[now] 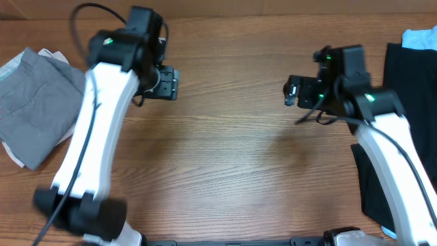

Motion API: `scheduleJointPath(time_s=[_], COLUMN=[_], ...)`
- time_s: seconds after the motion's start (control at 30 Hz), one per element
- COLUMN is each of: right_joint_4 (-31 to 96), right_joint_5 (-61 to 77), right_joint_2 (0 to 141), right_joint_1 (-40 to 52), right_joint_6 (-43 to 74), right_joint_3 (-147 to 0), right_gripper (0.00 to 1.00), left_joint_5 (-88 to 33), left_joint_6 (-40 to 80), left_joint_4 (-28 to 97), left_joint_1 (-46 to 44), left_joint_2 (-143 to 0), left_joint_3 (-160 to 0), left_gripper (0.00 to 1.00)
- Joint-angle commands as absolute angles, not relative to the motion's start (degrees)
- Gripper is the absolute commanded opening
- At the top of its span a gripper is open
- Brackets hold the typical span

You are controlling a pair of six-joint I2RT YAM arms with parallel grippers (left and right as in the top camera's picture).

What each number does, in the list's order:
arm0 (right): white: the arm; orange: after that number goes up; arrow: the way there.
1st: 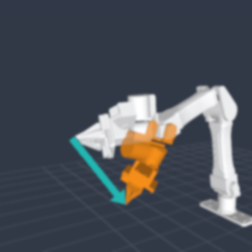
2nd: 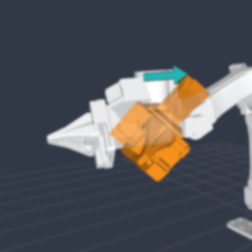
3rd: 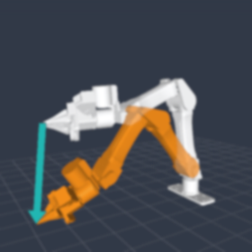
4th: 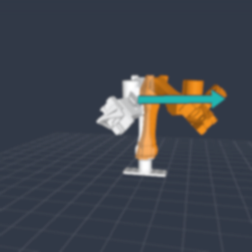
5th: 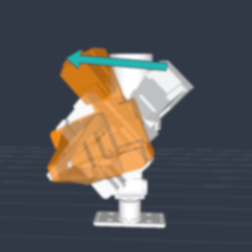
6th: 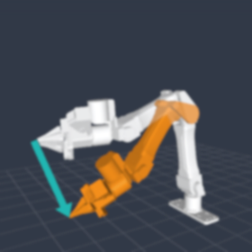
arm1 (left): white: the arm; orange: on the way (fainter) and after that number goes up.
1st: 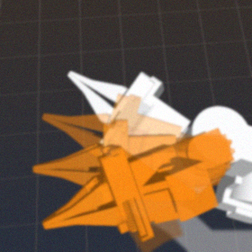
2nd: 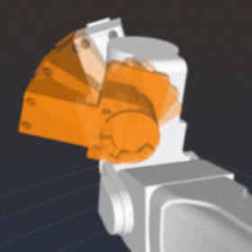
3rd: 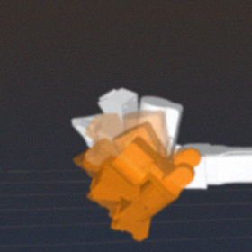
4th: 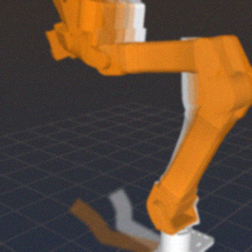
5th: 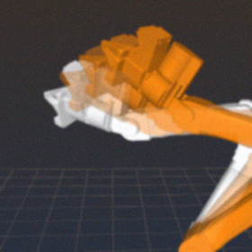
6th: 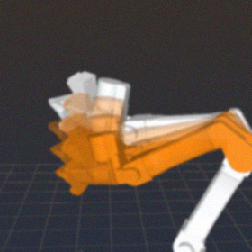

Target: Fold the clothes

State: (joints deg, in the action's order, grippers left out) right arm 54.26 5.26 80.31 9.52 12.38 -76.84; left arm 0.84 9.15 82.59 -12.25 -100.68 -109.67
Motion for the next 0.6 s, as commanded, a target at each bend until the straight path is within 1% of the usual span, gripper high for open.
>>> scheduleJointPath(time_s=[0.0, 0.07, 0.23, 0.33, 0.37, 0.4, 0.47, 0.57], right_joint_4=[53.98, 52.51, 49.80, 49.91, 50.17, 50.65, 51.18, 52.45], right_joint_5=[2.61, 2.63, 2.13, -2.61, -3.86, -4.93, -5.52, -5.50], right_joint_2=[71.59, 66.46, 53.25, 44.73, 42.98, 41.50, 39.11, 38.00], right_joint_1=[9.56, 9.63, 9.63, 9.63, 9.63, 9.61, 9.63, 9.63], right_joint_6=[13.61, 13.91, 15.49, 15.51, 15.51, 15.49, 15.46, 15.46], right_joint_3=[-73.17, -68.90, -58.89, -55.16, -54.74, -54.68, -54.70, -54.70], right_gripper=[1.00, 1.00, 1.00, 1.00, 1.00, 1.00, 1.00, 1.00], left_joint_5=[2.35, 3.86, 4.03, 5.32, 6.42, 7.62, 8.12, 8.10], left_joint_6=[10.48, 10.28, 8.32, 6.92, 7.75, 9.30, 9.69, 9.69], left_joint_4=[81.49, 78.94, 68.71, 63.00, 61.58, 59.92, 57.76, 56.36], left_joint_1=[-12.05, -12.05, -12.03, -12.03, -12.03, -12.03, -12.03, -12.03], left_joint_2=[-90.24, -84.82, -65.91, -53.80, -50.46, -46.37, -40.64, -36.12], left_joint_3=[-107.74, -103.68, -85.95, -74.70, -71.79, -68.25, -63.48, -59.96], left_gripper=[0.73, 0.73, 0.75, 0.78, 0.86, 1.00, 1.00, 1.00])
